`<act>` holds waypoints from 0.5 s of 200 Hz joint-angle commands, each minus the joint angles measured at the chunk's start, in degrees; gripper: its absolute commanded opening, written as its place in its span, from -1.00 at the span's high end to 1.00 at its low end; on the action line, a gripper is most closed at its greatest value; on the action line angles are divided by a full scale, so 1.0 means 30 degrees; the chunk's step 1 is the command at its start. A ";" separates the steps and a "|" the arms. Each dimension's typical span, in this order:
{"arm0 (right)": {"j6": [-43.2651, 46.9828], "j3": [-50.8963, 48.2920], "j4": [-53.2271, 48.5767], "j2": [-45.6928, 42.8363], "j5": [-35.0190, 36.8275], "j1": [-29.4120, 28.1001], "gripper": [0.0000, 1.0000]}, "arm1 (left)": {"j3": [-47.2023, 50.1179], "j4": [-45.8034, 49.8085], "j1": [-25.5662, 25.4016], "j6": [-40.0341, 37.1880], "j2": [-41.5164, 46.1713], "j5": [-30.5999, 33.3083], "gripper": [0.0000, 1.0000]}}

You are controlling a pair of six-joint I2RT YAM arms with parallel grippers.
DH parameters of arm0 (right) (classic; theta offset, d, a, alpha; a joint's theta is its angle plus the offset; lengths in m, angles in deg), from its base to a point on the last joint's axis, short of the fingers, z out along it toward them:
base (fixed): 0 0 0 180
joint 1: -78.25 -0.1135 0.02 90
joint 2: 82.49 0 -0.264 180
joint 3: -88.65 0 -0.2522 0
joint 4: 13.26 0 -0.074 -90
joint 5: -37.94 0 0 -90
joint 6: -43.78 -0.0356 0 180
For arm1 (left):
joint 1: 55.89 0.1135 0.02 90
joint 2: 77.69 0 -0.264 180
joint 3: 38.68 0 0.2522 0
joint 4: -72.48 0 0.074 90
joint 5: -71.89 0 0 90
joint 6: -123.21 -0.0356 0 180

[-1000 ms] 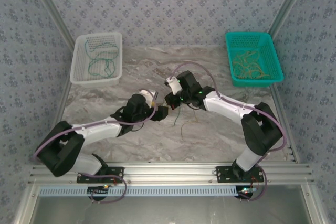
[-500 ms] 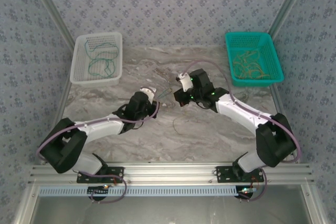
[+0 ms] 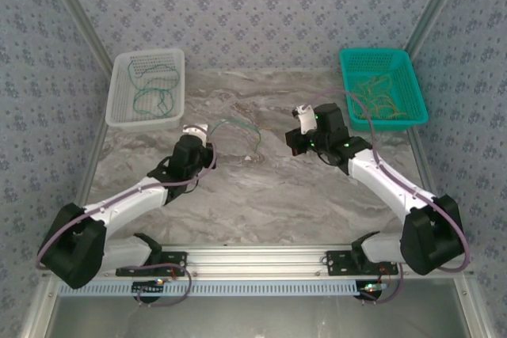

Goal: Untangle the cables

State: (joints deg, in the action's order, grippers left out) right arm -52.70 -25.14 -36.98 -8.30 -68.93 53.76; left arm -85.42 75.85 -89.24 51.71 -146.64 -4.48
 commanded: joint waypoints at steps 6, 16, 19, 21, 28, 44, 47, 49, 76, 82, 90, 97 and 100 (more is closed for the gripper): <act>-0.0591 -0.0581 -0.0526 -0.0944 0.0683 0.0851 1.00 | 0.0668 0.0646 0.0654 0.0521 0.1197 0.1297 1.00; -0.0701 -0.0748 -0.0506 -0.1138 0.0861 0.1068 1.00 | 0.0805 0.0782 0.0876 0.0705 0.1464 0.1485 1.00; -0.0750 -0.0819 -0.0496 -0.1223 0.0910 0.1165 1.00 | 0.0829 0.0796 0.0950 0.0731 0.1550 0.1510 1.00; -0.0779 -0.0850 -0.0491 -0.1269 0.0927 0.1221 1.00 | 0.0862 0.0834 0.1022 0.0743 0.1614 0.1534 1.00; -0.0907 -0.0975 -0.0446 -0.1400 0.1140 0.1356 1.00 | 0.0955 0.0925 0.1176 0.0840 0.1775 0.1612 1.00; -0.1279 -0.1278 -0.0364 -0.1766 0.1749 0.1763 1.00 | 0.1113 0.1253 0.1540 0.1145 0.2131 0.2017 1.00; -0.1360 -0.1321 -0.0339 -0.1843 0.1823 0.1841 1.00 | 0.1142 0.1328 0.1637 0.1207 0.2190 0.2052 1.00; -0.1415 -0.1342 -0.0306 -0.1871 0.1881 0.1873 1.00 | 0.1146 0.1363 0.1685 0.1250 0.2235 0.2079 1.00; -0.2079 -0.1903 -0.0135 -0.2407 0.2568 0.2655 1.00 | 0.1510 0.1863 0.2500 0.1919 0.2852 0.2384 1.00; -0.2220 -0.2050 -0.0110 -0.2552 0.2749 0.2802 1.00 | 0.1590 0.1988 0.2676 0.2110 0.3008 0.2479 1.00; -0.2349 -0.2217 -0.0059 -0.2742 0.2806 0.2990 1.00 | 0.1733 0.2127 0.2937 0.2351 0.3293 0.2543 1.00; -0.2366 -0.2290 -0.0027 -0.2813 0.2614 0.3165 1.00 | 0.1858 0.2174 0.3116 0.2493 0.3531 0.2558 1.00; -0.2353 -0.2279 -0.0044 -0.2795 0.2491 0.3228 1.00 | 0.1917 0.2193 0.3178 0.2543 0.3643 0.2527 1.00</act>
State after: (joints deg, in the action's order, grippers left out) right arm -57.44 -31.02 -37.35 -14.85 -63.13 61.89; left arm -80.63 80.26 -81.45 56.43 -138.49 0.83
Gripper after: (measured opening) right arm 0.068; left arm 0.056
